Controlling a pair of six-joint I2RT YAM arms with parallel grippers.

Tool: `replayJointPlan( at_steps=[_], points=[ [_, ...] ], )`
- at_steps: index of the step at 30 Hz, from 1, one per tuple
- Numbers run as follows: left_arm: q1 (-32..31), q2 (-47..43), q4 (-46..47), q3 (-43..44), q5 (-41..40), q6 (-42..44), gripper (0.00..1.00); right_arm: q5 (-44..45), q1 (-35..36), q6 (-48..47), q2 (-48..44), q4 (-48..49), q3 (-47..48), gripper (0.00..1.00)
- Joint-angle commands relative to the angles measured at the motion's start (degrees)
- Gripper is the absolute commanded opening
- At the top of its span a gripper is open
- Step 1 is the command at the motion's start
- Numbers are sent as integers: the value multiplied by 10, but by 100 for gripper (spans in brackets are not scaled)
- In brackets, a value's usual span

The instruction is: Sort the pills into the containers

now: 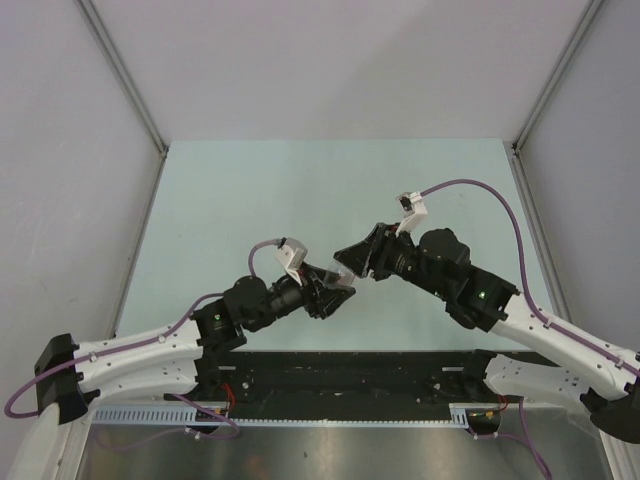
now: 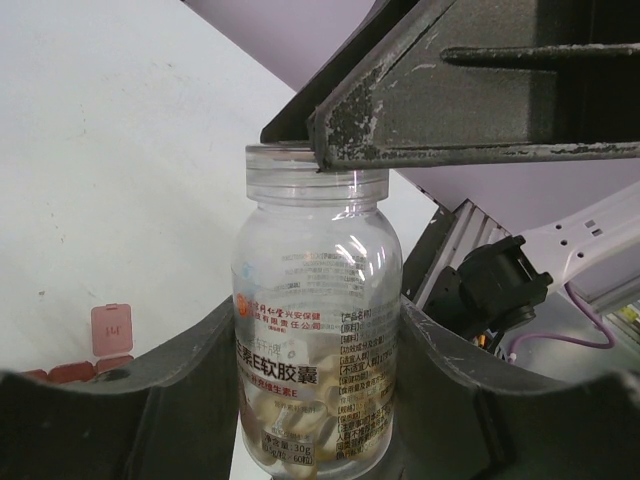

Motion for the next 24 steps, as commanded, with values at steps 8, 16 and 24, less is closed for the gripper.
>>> replayJointPlan(
  at_steps=[8,16,24],
  points=[
    [-4,5,28,12,1,-10,0,-13,8,2,6,32,0,59],
    [-4,4,30,12,2,-11,0,-10,15,-4,6,26,1,52],
    [-4,3,32,13,8,-14,0,-9,19,-22,1,18,0,20]
  ],
)
